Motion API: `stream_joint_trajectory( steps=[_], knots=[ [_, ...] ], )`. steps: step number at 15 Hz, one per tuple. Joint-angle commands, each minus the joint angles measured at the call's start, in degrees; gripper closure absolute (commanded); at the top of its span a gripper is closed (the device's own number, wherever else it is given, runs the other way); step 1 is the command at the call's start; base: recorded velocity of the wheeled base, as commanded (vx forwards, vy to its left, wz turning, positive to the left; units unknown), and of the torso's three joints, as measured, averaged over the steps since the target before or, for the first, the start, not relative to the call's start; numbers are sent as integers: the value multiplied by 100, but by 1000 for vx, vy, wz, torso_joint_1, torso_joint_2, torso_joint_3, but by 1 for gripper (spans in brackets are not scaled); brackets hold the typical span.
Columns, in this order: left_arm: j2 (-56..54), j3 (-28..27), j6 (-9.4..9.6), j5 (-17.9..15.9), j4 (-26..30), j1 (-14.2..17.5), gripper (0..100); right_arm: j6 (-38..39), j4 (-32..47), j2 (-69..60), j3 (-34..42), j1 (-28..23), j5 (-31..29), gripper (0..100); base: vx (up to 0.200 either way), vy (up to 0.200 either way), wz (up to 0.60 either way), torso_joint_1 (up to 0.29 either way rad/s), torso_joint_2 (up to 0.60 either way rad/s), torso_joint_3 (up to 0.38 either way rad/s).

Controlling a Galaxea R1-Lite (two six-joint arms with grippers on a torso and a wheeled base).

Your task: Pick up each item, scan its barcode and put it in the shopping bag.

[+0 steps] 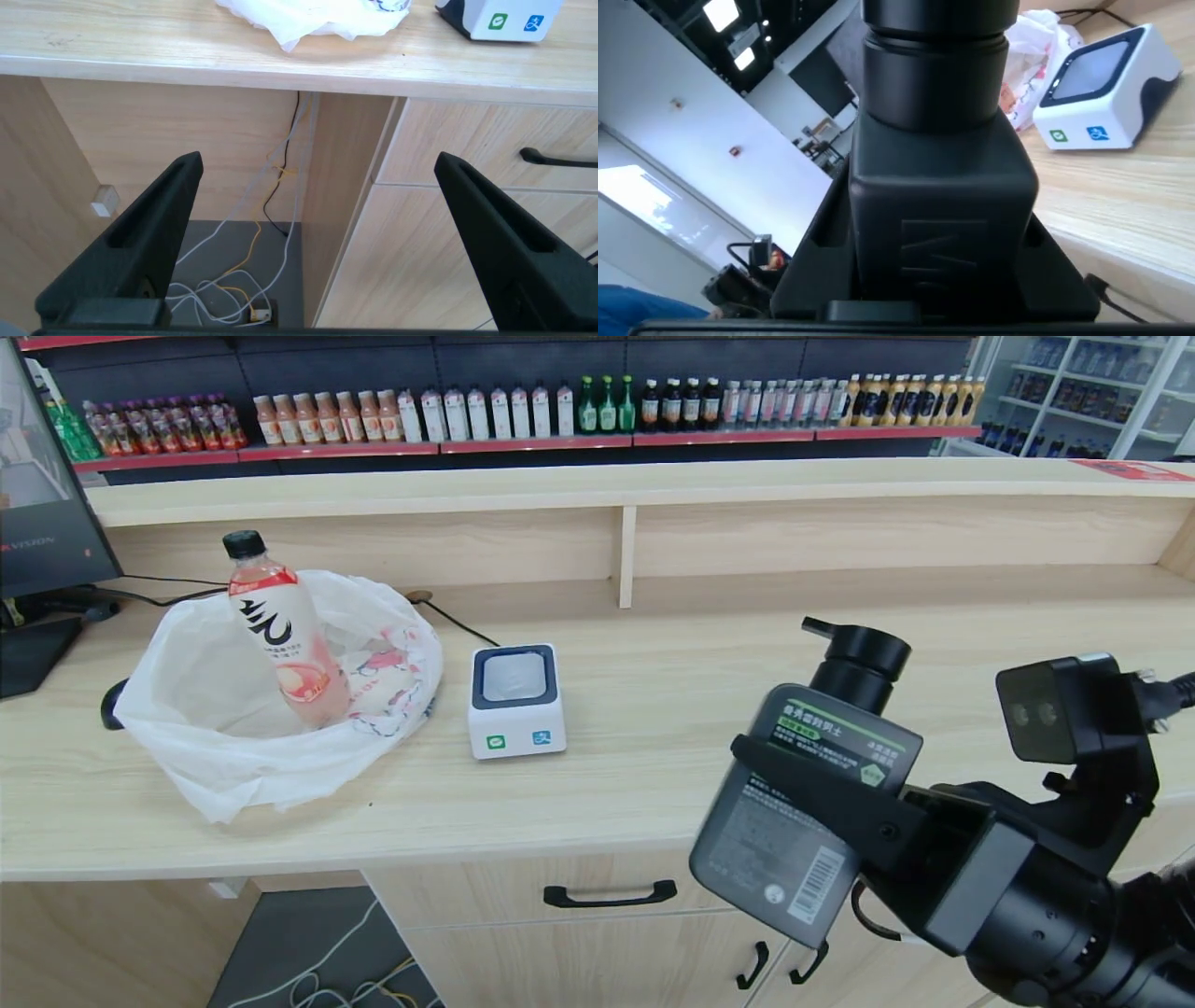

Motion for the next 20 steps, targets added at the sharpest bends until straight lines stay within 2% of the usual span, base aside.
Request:
stream_joint_trajectory(
  steps=[1,8,20],
  knots=[
    [-2,0,-4,3,0,1,0,120,-8,201,-262,132,1,100,0,0,0,0,0,0],
    [-2,0,-4,3,0,1,0,410,-8,535,-1027,185,-7,100,0,0,0,0,0,0],
    [-2,0,-4,3,0,1,0,383,-8,544,-1141,343,-7,100,0,0,0,0,0,0]
  ],
)
